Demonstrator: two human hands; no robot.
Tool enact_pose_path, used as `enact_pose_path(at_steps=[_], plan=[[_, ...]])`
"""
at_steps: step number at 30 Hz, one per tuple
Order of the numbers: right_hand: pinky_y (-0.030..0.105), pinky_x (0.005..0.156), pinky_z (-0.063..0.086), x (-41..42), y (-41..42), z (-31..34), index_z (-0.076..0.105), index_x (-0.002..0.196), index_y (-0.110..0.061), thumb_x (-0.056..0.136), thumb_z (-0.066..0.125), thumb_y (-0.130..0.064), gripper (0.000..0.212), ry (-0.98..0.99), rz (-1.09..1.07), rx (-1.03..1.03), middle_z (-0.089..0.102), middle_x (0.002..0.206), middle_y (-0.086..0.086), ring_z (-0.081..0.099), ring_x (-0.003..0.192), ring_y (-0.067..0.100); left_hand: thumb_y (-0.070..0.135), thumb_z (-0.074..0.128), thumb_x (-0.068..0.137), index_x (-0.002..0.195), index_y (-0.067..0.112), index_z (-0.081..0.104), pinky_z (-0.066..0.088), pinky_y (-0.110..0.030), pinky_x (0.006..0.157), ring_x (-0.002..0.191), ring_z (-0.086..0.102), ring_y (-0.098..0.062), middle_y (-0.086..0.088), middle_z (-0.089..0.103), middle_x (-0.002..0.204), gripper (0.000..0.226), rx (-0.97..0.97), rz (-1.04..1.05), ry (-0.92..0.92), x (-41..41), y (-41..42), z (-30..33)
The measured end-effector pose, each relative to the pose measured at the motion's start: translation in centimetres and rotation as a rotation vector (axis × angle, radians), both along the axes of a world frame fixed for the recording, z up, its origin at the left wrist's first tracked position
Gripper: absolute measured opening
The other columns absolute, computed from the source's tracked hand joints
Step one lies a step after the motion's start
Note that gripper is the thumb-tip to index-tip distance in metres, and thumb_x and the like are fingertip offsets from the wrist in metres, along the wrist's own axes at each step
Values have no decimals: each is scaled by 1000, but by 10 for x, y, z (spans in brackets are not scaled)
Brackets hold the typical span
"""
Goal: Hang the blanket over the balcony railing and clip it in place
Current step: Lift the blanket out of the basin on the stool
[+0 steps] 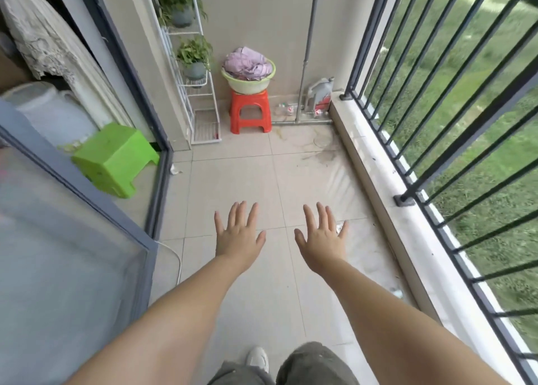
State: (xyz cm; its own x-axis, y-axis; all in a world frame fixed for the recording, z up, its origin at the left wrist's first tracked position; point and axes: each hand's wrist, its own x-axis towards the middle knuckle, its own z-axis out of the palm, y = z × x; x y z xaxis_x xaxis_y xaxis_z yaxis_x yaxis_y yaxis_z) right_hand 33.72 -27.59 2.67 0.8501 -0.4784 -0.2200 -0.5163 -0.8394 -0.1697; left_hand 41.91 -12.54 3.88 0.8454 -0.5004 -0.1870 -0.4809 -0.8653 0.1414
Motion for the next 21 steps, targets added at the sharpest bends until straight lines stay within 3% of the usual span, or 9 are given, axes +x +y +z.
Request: enact_pose_path(at_steps=[7, 21], plan=[[56, 113, -4, 133, -76, -11, -2, 146, -30, 94, 19, -47, 59, 9, 4, -5, -5, 158, -1, -9, 145, 19, 42, 26, 97, 148, 23, -1, -6, -53, 115, 146, -3, -20, -3, 2, 158, 61, 34, -41, 17, 127, -68, -11], [55, 113, -4, 457, -244, -7, -2, 146, -32, 93, 21, -47, 59, 33, 185, -26, -5, 158, -2, -8, 145, 18, 41, 29, 96, 148, 24, 2, -3, -53, 116, 146, 1, -17, -2, 6, 157, 61, -34, 103, 18, 430, -223, -5]])
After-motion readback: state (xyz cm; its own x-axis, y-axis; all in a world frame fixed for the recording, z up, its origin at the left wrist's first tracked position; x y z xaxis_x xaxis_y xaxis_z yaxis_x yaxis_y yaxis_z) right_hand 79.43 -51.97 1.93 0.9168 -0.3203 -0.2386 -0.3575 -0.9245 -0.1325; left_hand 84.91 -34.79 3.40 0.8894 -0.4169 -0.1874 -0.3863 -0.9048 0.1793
